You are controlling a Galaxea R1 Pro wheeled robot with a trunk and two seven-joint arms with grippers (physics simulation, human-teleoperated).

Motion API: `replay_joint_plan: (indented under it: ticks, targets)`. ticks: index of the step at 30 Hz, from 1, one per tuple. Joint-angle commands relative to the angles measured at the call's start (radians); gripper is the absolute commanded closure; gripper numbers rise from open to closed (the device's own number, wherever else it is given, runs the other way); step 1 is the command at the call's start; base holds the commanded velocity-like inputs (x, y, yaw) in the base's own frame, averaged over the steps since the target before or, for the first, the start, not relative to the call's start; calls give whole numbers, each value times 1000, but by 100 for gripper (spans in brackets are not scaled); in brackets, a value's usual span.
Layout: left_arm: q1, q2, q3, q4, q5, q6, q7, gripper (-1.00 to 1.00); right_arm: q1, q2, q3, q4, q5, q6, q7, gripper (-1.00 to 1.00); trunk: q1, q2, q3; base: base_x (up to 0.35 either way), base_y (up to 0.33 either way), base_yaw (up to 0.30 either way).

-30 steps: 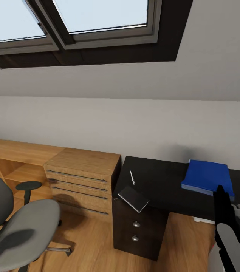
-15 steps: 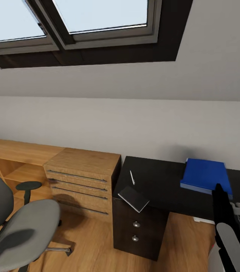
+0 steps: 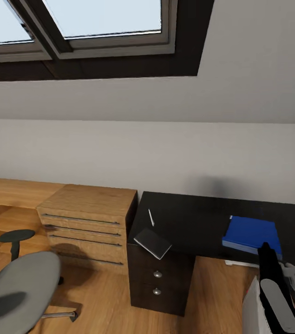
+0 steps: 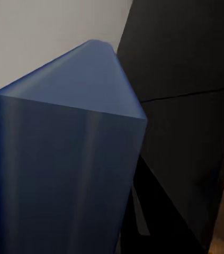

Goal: In the bedroom, organize the workspace by keeping the computer under the desk, ensuring the monitor is on the desk, placing the keyboard on the desk next to the monitor, placing the mouse on the desk next to the keyboard, moving the folder from the swivel chair onto the desk next to the mouse, stacking the notebook on top of the folder with the pen on top of the notebook, and positioning the swivel chair next to the desk.

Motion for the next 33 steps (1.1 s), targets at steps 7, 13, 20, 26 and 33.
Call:
replay_joint_plan:
  ticks: [7, 13, 20, 26, 33]
  targets:
    - [-1, 0, -12, 1, 9, -3, 6, -100, -54, -5, -24, 55, -6, -105, 0, 100, 0, -1, -1, 0, 0, -266]
    - [-1, -14, -21, 25, 7, -4, 6, -100, -306, -53, -31, 329, -4, -200, 4, 100, 0, -1, -1, 0, 0, -257]
    - [-1, -17, -23, 27, 6, -3, 6, -100, -521, -63, -31, 664, -8, -274, 105, 100, 0, -1, 1, 0, 0, -172]
    - [-1, -19, -24, 27, 6, -3, 6, -100, -551, -55, -32, 728, -12, -302, 174, 100, 0, -1, 7, 0, 0, -151]
    - [-1, -24, -39, 27, 6, -4, 6, -100, -556, -27, -32, 774, -26, -305, 186, 100, 0, -1, 15, 0, 0, -171]
